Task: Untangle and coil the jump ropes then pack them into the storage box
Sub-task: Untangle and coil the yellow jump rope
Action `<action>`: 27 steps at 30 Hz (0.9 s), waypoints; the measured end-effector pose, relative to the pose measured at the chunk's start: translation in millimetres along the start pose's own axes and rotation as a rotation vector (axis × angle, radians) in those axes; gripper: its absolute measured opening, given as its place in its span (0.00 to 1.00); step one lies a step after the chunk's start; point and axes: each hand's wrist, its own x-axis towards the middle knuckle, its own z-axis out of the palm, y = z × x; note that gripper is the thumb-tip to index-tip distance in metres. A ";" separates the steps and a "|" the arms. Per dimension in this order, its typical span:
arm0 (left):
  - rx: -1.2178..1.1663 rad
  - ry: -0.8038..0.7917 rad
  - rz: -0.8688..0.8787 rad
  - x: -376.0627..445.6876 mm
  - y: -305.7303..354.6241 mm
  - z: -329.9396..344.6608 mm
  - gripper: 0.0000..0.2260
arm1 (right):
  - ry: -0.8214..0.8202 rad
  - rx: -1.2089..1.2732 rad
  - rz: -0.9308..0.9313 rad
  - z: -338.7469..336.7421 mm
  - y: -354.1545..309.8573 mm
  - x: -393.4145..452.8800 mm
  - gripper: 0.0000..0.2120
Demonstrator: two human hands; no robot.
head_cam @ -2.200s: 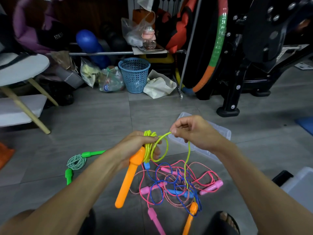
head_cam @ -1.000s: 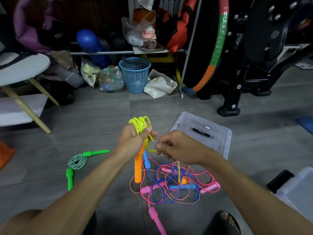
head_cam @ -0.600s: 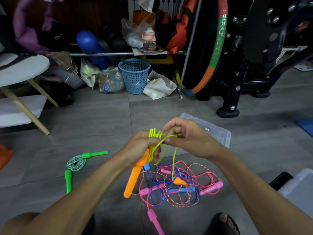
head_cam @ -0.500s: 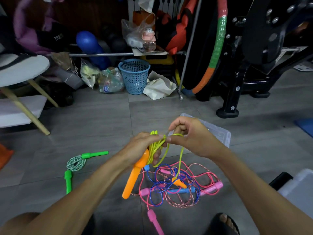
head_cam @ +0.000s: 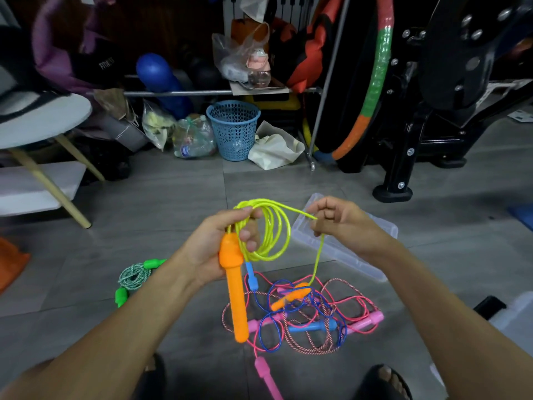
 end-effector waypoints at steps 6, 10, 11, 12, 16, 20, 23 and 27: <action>0.115 0.130 0.003 0.8 2.8 -4.5 0.07 | 0.131 0.173 0.087 -13.1 7.9 5.9 0.08; 0.344 0.160 -0.044 1.9 -3.1 -5.0 0.05 | 0.152 0.453 -0.059 -17.7 -13.4 5.2 0.06; 0.354 0.144 -0.052 1.4 -3.8 -4.2 0.06 | 0.144 0.431 -0.065 -16.5 -13.7 4.9 0.06; 0.345 0.132 -0.051 1.1 -4.1 -4.0 0.06 | 0.155 0.338 -0.051 -14.1 -10.2 5.1 0.07; 0.263 0.153 -0.008 1.1 -0.3 -3.1 0.07 | 0.313 0.136 -0.040 -7.7 -1.3 6.0 0.06; 0.169 0.118 0.008 -1.3 1.2 -2.8 0.06 | 0.430 -0.198 -0.092 -5.8 -1.1 7.6 0.11; 0.202 0.117 0.027 -1.5 -5.3 3.3 0.07 | 0.302 -0.719 -0.045 3.6 9.3 7.7 0.12; 0.212 0.254 0.066 6.2 -12.2 1.8 0.11 | 0.074 -0.902 -0.147 22.7 1.5 3.5 0.09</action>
